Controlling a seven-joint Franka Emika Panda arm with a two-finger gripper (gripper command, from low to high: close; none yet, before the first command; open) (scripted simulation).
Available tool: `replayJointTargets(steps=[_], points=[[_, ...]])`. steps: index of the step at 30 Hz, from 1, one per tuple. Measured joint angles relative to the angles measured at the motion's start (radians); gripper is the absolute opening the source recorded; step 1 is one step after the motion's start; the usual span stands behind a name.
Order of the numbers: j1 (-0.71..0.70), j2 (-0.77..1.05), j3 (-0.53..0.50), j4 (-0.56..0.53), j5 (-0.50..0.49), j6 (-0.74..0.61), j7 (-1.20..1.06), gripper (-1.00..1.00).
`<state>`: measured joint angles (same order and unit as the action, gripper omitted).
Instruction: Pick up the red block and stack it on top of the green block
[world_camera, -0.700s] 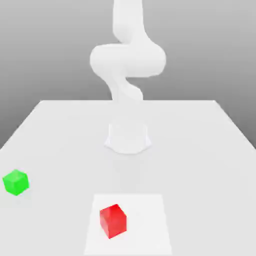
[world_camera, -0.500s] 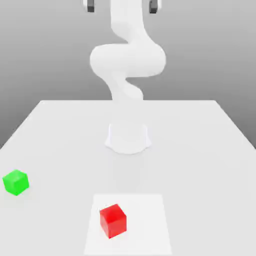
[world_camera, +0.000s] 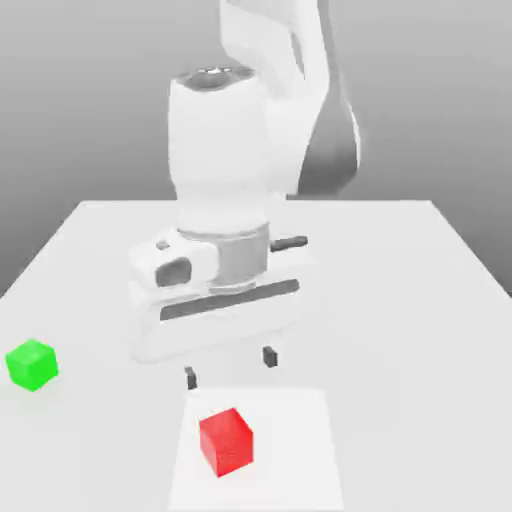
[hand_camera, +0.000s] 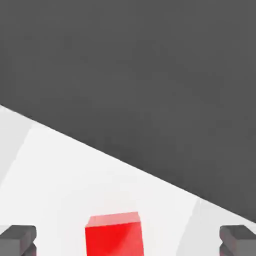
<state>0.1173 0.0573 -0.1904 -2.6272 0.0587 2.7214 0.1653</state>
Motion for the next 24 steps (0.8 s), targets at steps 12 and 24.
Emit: replayJointTargets(steps=[12,24], points=[[-0.058,0.243,0.075,0.014,0.087,0.187,-0.096,-1.00],[-0.201,0.013,-0.100,-0.012,-0.026,-0.012,0.024,-1.00]])
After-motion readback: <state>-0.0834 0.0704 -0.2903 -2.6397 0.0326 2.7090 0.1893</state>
